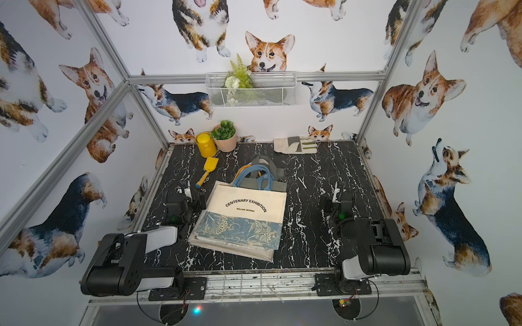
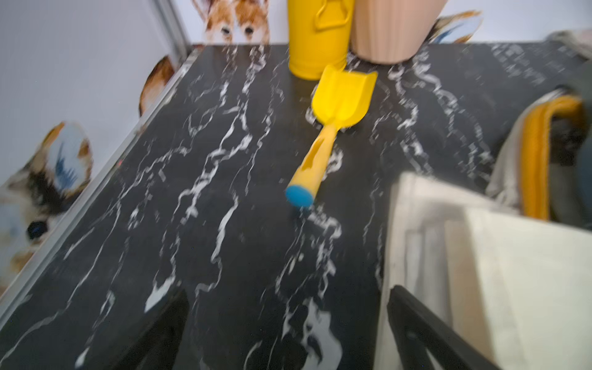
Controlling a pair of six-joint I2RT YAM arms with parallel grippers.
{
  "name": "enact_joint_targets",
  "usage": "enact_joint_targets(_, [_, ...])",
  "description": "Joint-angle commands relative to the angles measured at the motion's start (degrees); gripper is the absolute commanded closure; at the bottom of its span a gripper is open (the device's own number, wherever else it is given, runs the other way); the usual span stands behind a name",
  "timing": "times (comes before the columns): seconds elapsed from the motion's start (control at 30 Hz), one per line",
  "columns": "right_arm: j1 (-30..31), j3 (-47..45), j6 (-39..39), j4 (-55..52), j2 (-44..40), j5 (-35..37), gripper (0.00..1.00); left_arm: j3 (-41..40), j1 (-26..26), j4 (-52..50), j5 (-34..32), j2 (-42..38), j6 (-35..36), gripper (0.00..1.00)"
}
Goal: Put away the canvas bag
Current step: Reset both arms
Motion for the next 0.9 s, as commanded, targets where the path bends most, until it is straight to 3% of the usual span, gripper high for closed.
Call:
enact_joint_targets(0.0, [-0.34, 0.75, -2.79, 8.76, 1.31, -6.68, 0.0, -0.19, 0.81, 11.85, 6.16, 5.21, 3.12, 0.0])
enact_joint_targets(0.07, [-0.47, 1.61, -2.73, 4.88, 0.14, -6.97, 0.0, 0.92, 0.72, 14.0, 4.89, 8.24, 2.87, 0.0])
enact_joint_targets(0.13, [-0.51, 1.47, -2.74, 5.41, 0.1, -6.77, 0.0, 3.61, 0.56, 8.18, -0.03, 8.26, 1.63, 0.0])
enact_joint_targets(0.33, [-0.63, 1.79, -2.13, 5.19, 0.31, -6.22, 0.0, 2.9, -0.49, 9.7, -2.81, 8.12, 1.87, 0.0])
enact_joint_targets(0.87, [-0.57, 1.55, -2.03, 5.63, 0.43, -5.8, 0.0, 3.96, -0.73, 7.59, -0.48, 8.18, 2.39, 0.0])
